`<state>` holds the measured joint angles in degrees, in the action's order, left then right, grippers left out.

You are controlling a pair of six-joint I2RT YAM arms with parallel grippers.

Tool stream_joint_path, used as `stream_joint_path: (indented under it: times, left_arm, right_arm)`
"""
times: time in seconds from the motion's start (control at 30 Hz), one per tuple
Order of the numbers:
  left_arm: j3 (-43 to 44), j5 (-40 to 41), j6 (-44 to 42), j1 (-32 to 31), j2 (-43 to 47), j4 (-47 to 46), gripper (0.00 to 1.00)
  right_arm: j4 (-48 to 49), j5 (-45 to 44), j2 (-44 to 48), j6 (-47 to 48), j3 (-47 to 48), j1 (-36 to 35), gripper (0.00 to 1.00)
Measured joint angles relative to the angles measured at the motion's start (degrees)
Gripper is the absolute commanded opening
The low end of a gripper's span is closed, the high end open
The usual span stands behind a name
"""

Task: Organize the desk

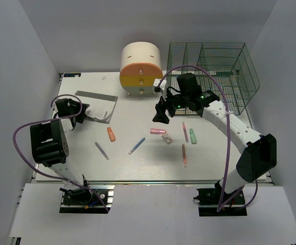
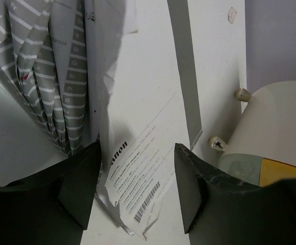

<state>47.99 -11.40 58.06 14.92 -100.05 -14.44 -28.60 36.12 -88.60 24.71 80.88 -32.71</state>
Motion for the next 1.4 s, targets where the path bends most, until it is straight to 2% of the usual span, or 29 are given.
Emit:
stream_joint_path:
  times: [0.47,0.6,0.63,0.67,0.9,1.2,1.4]
  left_arm:
    - [4.04,0.24,-2.99,0.00,-3.17,4.39,0.66]
    - [4.04,1.40,-3.76,0.00,-3.17,5.60,0.57]
    - [4.04,1.57,-3.87,0.00,-3.17,5.81,0.50]
    - [4.07,1.70,-4.15,0.00,-3.17,6.08,0.48]
    - [4.15,1.81,-4.63,0.09,-3.15,7.10,0.62]
    - [4.46,3.21,-4.70,0.09,-1.14,10.38,0.63]
    - [4.48,8.33,-5.29,-0.02,0.87,16.06,0.62]
  right_arm:
    - [0.00,-0.39,-0.02,0.37,0.00,0.00,0.81]
    - [0.00,-0.39,0.00,0.39,0.00,0.00,0.81]
    - [0.00,-0.42,-0.02,0.37,0.00,0.00,0.81]
    - [0.00,-0.39,-0.02,0.37,0.00,0.00,0.81]
    - [0.00,-0.42,-0.02,0.37,0.00,0.00,0.81]
    - [0.02,-0.39,0.00,0.37,0.00,0.00,0.81]
    - [0.02,-0.39,0.00,0.37,0.00,0.00,0.82]
